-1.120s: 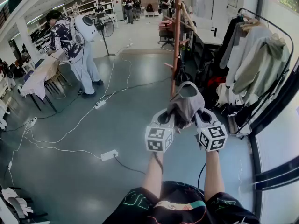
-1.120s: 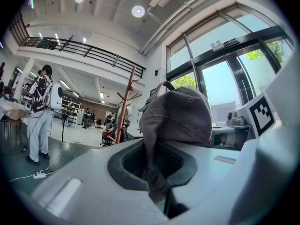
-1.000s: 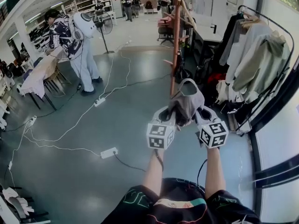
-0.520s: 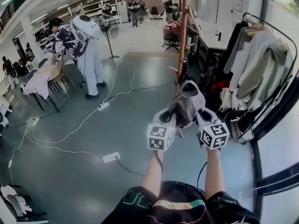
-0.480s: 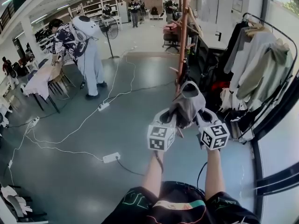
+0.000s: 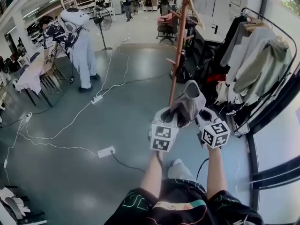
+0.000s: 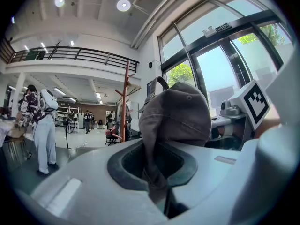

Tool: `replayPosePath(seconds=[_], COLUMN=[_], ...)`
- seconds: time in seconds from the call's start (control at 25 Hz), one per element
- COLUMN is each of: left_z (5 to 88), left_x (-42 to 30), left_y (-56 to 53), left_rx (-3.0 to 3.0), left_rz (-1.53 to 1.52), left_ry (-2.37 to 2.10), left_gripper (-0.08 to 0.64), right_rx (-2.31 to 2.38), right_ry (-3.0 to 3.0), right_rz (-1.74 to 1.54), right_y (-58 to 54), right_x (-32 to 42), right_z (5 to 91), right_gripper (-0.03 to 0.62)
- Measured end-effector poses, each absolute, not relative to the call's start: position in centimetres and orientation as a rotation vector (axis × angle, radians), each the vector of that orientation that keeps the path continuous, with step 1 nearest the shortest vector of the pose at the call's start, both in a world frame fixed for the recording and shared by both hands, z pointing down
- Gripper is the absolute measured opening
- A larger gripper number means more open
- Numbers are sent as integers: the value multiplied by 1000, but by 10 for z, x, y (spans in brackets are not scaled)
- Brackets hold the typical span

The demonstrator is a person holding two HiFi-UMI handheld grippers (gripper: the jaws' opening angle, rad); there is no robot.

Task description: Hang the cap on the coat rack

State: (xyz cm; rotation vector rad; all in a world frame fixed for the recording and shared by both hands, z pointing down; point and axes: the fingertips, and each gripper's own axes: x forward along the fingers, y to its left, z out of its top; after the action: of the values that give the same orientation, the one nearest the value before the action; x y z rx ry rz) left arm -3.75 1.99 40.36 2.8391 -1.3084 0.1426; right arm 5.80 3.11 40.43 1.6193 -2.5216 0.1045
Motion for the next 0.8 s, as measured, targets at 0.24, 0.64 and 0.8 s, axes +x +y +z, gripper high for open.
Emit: replayPosePath(seconds=[0.24, 0.64, 0.8], left_z=[436, 457, 470], left_x=[-36, -30, -15], left_y=[5, -57, -89], left_rx=[2751, 2688, 2645], left_rz=[158, 117, 103], left_ry=[-1286, -1237, -1201], left_gripper=[43, 44, 45], right_rx=[1600, 1564, 1575], right_ry=[-2517, -2533, -2520], right_rz=[188, 290, 348], right_y=[16, -43, -74], right_x=[61, 70, 83], right_z=[431, 454, 463], right_gripper=[37, 37, 37])
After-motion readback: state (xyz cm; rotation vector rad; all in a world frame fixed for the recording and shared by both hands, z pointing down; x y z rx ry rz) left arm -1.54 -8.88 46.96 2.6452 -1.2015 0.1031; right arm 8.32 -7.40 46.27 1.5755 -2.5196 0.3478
